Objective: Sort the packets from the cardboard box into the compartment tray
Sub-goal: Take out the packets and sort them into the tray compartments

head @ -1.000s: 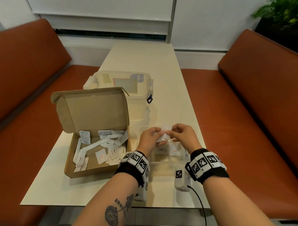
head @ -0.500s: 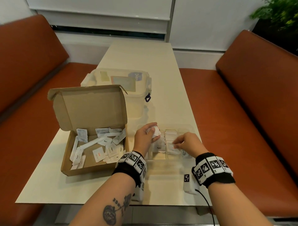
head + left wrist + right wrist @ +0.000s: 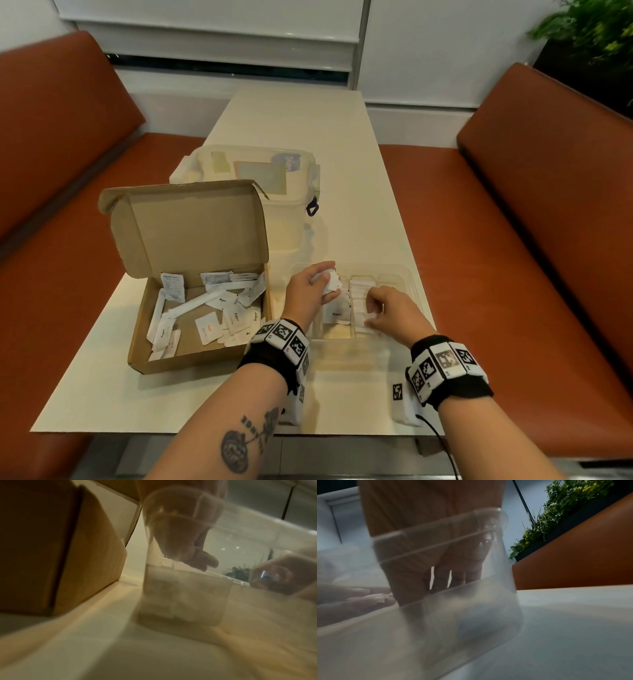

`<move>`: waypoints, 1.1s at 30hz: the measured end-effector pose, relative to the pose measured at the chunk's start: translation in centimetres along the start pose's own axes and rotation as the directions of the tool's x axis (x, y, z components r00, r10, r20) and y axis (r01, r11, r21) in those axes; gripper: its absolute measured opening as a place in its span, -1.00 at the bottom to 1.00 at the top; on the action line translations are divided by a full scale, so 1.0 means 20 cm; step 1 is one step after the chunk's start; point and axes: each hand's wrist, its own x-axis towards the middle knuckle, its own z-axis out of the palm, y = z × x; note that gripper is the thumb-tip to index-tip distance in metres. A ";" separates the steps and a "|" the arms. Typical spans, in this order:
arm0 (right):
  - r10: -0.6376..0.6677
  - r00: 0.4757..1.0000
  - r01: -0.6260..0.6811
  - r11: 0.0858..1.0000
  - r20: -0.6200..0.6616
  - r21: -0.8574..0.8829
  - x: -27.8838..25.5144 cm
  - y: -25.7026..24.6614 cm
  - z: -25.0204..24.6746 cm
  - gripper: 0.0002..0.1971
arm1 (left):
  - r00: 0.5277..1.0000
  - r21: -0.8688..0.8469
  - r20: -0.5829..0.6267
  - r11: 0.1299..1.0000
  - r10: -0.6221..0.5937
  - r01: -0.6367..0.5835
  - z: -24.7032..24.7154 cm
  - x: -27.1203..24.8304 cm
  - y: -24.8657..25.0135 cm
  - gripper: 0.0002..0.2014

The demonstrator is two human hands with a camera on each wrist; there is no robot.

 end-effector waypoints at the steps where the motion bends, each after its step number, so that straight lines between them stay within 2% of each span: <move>1: -0.004 1.000 0.004 1.000 0.006 -0.007 0.00 0.00 0.00 -0.66 | 1.000 0.001 0.000 1.000 -0.002 0.002 0.00 0.00 0.00 -0.75; 13: 0.040 0.998 -0.044 0.994 -0.050 -0.095 0.02 -0.04 0.02 -0.63 | 0.998 -0.019 0.037 0.998 -0.052 0.053 0.01 -0.02 0.01 -0.74; 16: 0.047 0.998 -0.051 0.995 -0.049 -0.083 0.02 -0.04 0.02 -0.69 | 0.997 -0.007 0.040 0.998 -0.058 0.059 0.01 -0.02 0.02 -0.70; 18: 0.058 0.995 -0.060 0.998 -0.083 -0.025 0.01 -0.05 0.01 -0.78 | 0.997 0.001 0.041 0.998 -0.060 0.060 0.01 -0.03 0.03 -0.69; 22: 0.027 0.958 0.030 0.981 -0.285 0.192 0.03 -0.11 -0.02 -0.88 | 0.994 0.004 0.079 0.997 -0.075 0.075 0.02 -0.05 0.03 -0.75; 26: 0.008 0.972 0.065 0.951 -0.234 0.303 0.06 -0.18 -0.04 -0.76 | 0.980 -0.020 0.153 0.991 -0.131 0.136 0.04 -0.07 0.04 -0.80; 29: 0.037 0.971 0.045 0.942 -0.235 0.332 0.06 -0.18 -0.03 -0.80 | 0.963 -0.068 0.178 0.974 -0.200 0.214 0.05 -0.07 0.07 -0.79; 33: 0.087 0.959 0.032 0.911 -0.270 0.410 0.07 -0.17 -0.02 -0.89 | 0.958 -0.008 0.199 0.977 -0.205 0.211 0.03 -0.07 0.08 -0.54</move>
